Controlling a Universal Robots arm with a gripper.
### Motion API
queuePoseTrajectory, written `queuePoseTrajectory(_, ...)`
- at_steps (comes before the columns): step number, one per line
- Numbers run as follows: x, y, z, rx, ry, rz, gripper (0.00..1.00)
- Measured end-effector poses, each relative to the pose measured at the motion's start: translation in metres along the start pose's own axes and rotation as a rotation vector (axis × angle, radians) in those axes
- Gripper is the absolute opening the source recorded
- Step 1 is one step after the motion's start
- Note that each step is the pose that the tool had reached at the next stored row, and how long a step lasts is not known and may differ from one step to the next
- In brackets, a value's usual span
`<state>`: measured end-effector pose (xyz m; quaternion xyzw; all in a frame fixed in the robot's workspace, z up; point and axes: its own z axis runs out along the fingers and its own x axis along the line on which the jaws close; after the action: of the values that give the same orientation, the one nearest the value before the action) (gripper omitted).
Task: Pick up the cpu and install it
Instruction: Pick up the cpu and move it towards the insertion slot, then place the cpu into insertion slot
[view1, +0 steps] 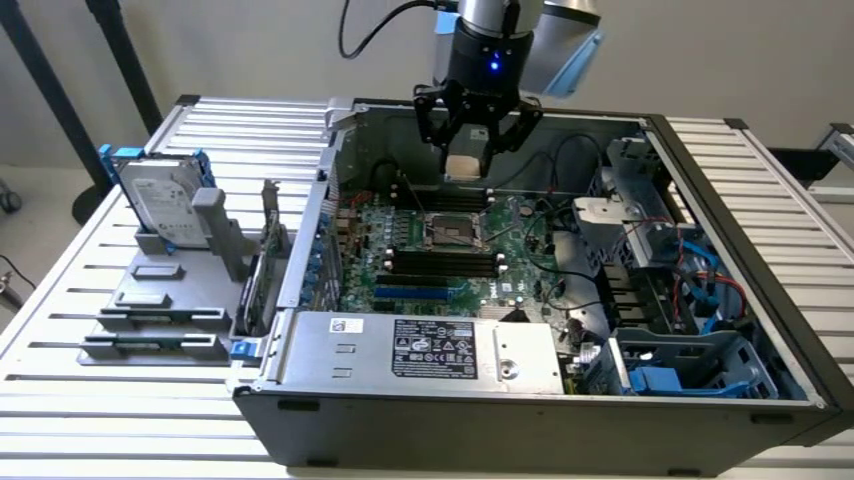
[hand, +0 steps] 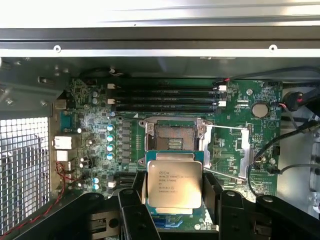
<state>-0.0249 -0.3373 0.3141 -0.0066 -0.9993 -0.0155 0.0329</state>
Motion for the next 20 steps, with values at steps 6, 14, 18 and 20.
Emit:
queuePoseTrajectory(6,0.0,0.0,0.0,-0.0001,0.0,0.0,0.55)
queuePoseTrajectory(14,0.0,0.0,0.0,-0.0001,0.0,0.0,0.55)
queuePoseTrajectory(18,0.0012,0.0,0.0021,-0.0012,-0.0005,0.018,0.55)
queuePoseTrajectory(20,0.0011,-0.0001,0.0045,-0.0032,-0.0013,0.049,0.55)
